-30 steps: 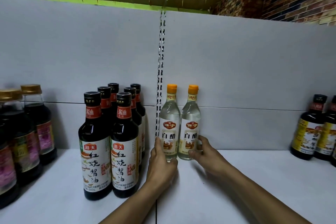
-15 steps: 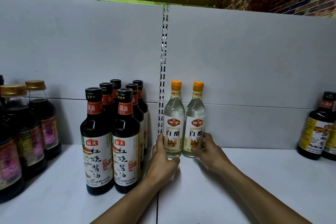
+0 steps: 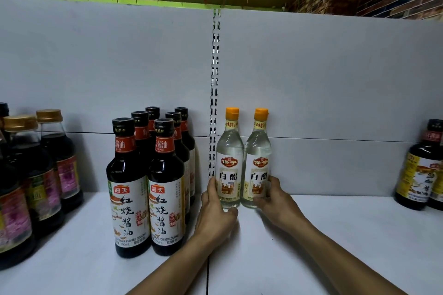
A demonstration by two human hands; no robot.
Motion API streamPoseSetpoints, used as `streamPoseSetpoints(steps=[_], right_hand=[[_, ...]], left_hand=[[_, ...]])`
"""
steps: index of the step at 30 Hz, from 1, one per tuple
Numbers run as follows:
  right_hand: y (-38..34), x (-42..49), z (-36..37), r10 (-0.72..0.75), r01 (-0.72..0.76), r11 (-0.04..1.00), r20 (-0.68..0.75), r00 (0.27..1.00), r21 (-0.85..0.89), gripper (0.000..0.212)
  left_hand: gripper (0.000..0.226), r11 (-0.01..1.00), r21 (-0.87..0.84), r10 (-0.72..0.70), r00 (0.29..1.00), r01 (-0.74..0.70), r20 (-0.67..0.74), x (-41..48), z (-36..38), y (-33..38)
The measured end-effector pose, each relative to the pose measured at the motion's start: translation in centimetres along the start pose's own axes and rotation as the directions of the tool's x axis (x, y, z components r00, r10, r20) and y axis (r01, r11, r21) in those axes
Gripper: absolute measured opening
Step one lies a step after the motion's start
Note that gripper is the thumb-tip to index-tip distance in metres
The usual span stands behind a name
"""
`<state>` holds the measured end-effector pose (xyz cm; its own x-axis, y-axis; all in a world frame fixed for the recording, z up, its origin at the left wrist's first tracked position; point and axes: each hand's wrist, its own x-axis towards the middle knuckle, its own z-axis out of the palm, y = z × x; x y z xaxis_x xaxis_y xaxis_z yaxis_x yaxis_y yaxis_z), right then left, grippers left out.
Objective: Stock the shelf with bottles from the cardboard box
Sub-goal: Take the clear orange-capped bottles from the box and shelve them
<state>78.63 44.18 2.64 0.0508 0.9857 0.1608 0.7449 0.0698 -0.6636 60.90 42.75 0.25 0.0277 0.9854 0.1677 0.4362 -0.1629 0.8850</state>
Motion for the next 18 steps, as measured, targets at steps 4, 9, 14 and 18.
streamPoseSetpoints(steps=[4,9,14,18], right_hand=[[-0.1,-0.4,-0.1,0.018,-0.019,0.999,0.024,1.000,0.051,0.065],[-0.5,-1.3,-0.5,0.006,-0.011,0.996,0.051,0.999,0.092,0.067],[-1.1,-2.8,-1.2,0.017,-0.020,0.996,0.032,0.999,0.087,0.068],[-1.4,-4.7,-2.0,0.046,-0.041,0.991,-0.038,0.998,0.125,0.067]], left_hand=[[0.099,0.998,0.067,0.009,1.000,-0.007,-0.026,-0.7,1.2,0.6],[0.090,0.992,0.115,0.070,0.992,-0.058,-0.109,-1.5,1.8,1.6],[0.045,0.979,0.153,0.141,0.988,-0.131,-0.059,-2.2,1.7,2.3],[0.018,0.958,0.157,0.232,0.970,-0.240,0.068,-3.6,2.3,2.8]])
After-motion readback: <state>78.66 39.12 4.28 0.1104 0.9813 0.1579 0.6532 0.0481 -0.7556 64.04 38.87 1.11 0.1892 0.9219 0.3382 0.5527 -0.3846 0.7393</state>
